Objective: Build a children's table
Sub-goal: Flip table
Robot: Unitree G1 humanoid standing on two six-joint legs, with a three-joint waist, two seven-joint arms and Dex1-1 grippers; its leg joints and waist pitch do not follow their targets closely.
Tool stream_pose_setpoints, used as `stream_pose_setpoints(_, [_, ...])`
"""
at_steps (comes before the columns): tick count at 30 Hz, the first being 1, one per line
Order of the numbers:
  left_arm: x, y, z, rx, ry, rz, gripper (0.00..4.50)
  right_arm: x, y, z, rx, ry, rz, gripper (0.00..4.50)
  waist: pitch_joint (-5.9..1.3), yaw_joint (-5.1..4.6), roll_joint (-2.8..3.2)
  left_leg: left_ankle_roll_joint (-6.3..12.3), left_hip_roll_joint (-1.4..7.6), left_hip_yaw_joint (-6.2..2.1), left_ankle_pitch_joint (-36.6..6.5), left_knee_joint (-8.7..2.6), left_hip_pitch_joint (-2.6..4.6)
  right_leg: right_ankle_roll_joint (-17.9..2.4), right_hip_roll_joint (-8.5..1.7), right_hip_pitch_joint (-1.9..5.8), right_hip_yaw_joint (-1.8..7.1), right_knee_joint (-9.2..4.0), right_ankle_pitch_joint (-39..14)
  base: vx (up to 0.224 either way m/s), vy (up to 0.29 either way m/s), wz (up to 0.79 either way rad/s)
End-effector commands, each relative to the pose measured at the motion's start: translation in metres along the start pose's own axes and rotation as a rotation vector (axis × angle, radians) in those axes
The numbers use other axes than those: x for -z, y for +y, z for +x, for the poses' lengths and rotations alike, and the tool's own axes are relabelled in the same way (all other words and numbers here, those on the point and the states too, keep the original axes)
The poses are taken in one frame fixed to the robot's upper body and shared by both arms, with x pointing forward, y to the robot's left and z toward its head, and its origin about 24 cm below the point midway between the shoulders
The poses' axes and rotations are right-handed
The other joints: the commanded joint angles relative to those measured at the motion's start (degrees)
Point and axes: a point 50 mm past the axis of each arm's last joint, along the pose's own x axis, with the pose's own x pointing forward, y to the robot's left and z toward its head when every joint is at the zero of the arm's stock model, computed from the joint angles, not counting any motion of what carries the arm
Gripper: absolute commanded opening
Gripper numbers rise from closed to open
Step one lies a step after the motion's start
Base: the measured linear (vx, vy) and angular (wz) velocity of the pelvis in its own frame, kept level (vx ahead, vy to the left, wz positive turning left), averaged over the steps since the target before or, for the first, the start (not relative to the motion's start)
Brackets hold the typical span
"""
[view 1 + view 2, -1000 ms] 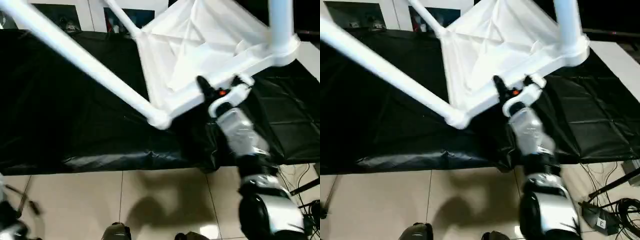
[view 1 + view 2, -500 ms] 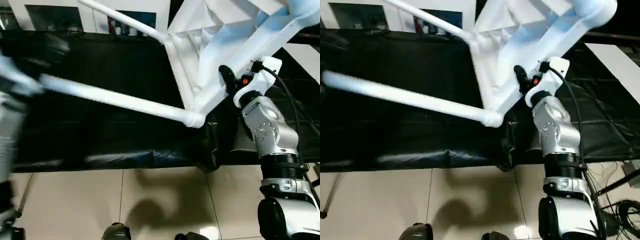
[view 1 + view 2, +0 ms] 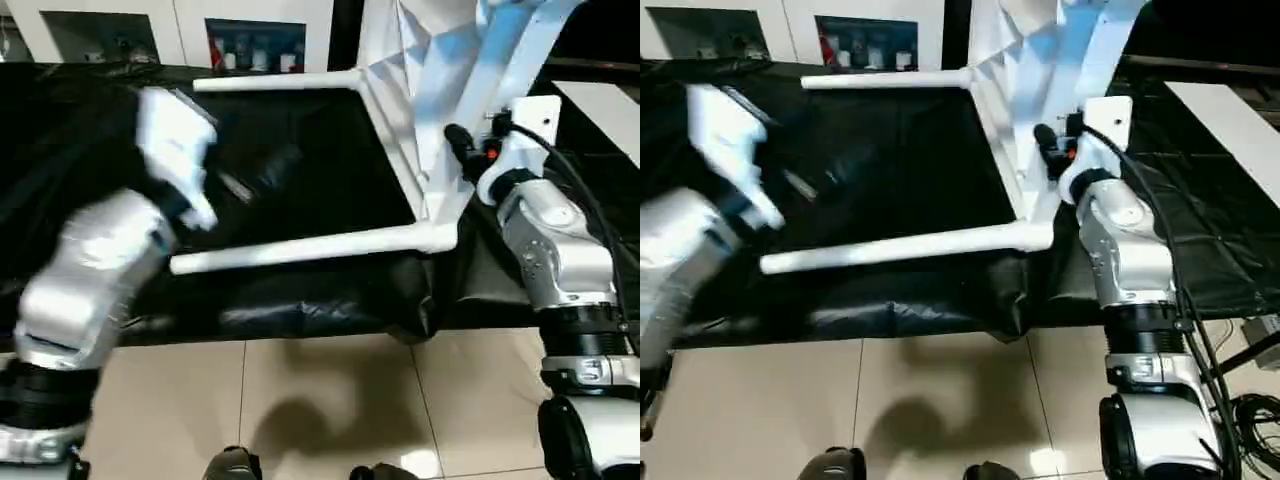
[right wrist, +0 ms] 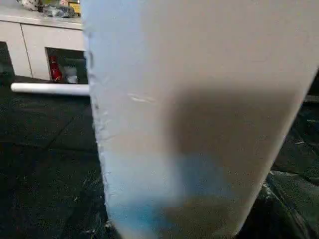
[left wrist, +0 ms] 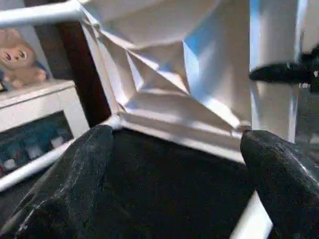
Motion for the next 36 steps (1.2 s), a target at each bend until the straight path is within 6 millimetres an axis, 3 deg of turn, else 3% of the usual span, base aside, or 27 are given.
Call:
stream_pose_setpoints(1, [-0.005,-0.005,0.0,0.027,-0.002,0.023,4.5,0.01,-0.002,-0.001,0.034,0.054,-0.051,1.66,-4.51,-0.51,0.27,-4.53,0.73,-0.44,-13.74,-3.86,2.07,-6.7,-2.15,1.53,2.15,-4.08,-12.39,0.0,0.0,0.0])
stream_pose_setpoints(6, [-0.013,-0.015,0.002,0.143,0.01,0.195,4.5,0.01,0.009,-0.004,0.008,0.025,-0.062,1.66,-4.4,-0.68,0.38,-4.26,0.73,-0.53,-13.28,-3.94,1.97,-5.98,-2.12,1.43,2.13,-4.12,-12.36,0.0,0.0,0.0])
stream_pose_setpoints(7, [-0.014,-0.02,0.002,0.194,0.012,0.224,4.5,0.009,0.013,-0.005,-0.019,-0.005,-0.053,2.01,-4.36,-0.69,0.43,-4.31,0.75,-0.55,-13.36,-3.96,1.95,-5.97,-2.2,1.42,2.15,-4.13,-12.33,0.0,0.0,0.0])
stream_pose_setpoints(8, [-0.016,-0.021,0.003,0.195,0.004,0.265,4.5,0.009,0.017,-0.005,-0.048,-0.03,-0.052,2.01,-4.29,-0.74,0.82,-4.46,0.75,-0.62,-13.26,-4.02,1.9,-6.22,-2.21,1.35,2.14,-4.01,-11.52,0.0,0.0,0.0])
stream_pose_setpoints(10, [-0.018,-0.021,0.005,0.18,-0.014,0.307,4.5,0.01,0.019,-0.006,-0.053,-0.049,-0.051,2.36,-4.31,-0.86,0.8,-4.52,0.76,-0.65,-13.08,-4.01,1.76,-6.62,-2.16,1.55,2.12,-3.86,-9.74,0.0,0.0,0.0])
stream_pose_setpoints(12, [-0.022,-0.022,0.007,0.173,-0.034,0.342,4.5,0.013,0.017,-0.007,-0.03,-0.067,-0.025,2.39,-4.46,-1.32,0.74,-4.36,0.65,-0.64,-12.25,-3.91,1.67,-7.55,-2.08,1.75,2.09,-3.63,-7.68,0.0,0.0,0.0])
stream_pose_setpoints(14, [-0.017,-0.024,0.009,0.175,-0.02,0.362,4.5,0.018,0.015,-0.01,-0.001,-0.088,-0.047,2.74,-4.45,-1.39,0.9,-3.96,0.64,-0.57,-11.41,-3.79,1.63,-8.13,-2.02,1.73,2.12,-3.53,-5.85,0.0,0.0,0.0])
stream_pose_setpoints(18, [-0.002,-0.028,0.012,0.136,0.016,0.373,4.5,0.033,0.019,-0.013,0.03,-0.076,-0.05,2.91,-4.51,-1.54,1.46,-3.87,0.62,-0.55,-11.79,-3.78,1.68,-8.94,-1.92,1.79,2.1,-3.49,-4.57,0.0,0.0,0.0])
stream_pose_setpoints(19, [-0.002,-0.028,0.012,0.136,0.016,0.373,4.5,0.033,0.019,-0.013,0.03,-0.076,-0.05,3.14,-4.45,-1.64,1.38,-3.85,0.64,-0.54,-12.1,-3.8,1.61,-9.05,-1.88,1.76,2.12,-3.55,-4.76,0.0,0.0,0.0])
stream_pose_setpoints(24, [0.002,-0.028,0.014,0.101,0.017,0.39,4.5,0.04,0.03,-0.003,0.01,-0.052,-0.057,3.39,-4.35,-1.65,1.58,-3.59,0.69,-0.69,-13.8,-3.89,1.74,-9.84,-2.0,1.73,2.06,-3.71,-6.41,0.0,0.0,0.0])
stream_pose_setpoints(26, [0.002,-0.029,0.014,0.111,0.014,0.391,4.5,0.039,0.033,0.001,0.001,-0.053,-0.051,3.39,-4.3,-1.75,1.44,-3.54,0.7,-0.7,-14.27,-3.89,1.62,-10.19,-2.15,1.75,2.03,-3.68,-7.36,0.0,0.0,0.0])
stream_pose_setpoints(27, [0.003,-0.032,0.012,0.129,0.023,0.379,4.5,0.037,0.035,0.005,-0.007,-0.067,-0.053,3.39,-4.35,-1.76,1.0,-3.32,0.73,-0.63,-14.12,-3.87,1.63,-10.18,-2.15,1.74,2.04,-3.7,-7.42,0.0,0.0,0.0])
stream_pose_setpoints(28, [0.003,-0.033,0.011,0.134,0.025,0.382,4.5,0.037,0.036,0.006,-0.01,-0.07,-0.051,3.39,-4.24,-1.73,1.25,-3.15,0.75,-0.67,-13.99,-3.89,1.59,-10.14,-2.26,1.71,2.06,-3.72,-7.92,0.0,0.0,0.0])
stream_pose_setpoints(30, [0.007,-0.039,0.007,0.178,0.035,0.354,4.5,0.039,0.039,0.007,-0.022,-0.07,-0.043,3.39,-4.25,-1.79,0.87,-2.55,0.81,-0.59,-12.61,-3.85,1.5,-10.15,-2.23,1.77,2.09,-3.61,-7.03,0.0,0.0,0.0])
stream_pose_setpoints(36, [0.017,-0.042,-0.001,0.198,0.036,0.325,4.5,0.045,0.044,0.001,-0.061,-0.084,-0.058,3.39,-4.41,-1.86,1.03,-1.7,0.82,-0.49,-11.6,-3.78,1.48,-10.23,-2.09,1.8,2.13,-3.53,-5.41,0.0,0.0,0.0])
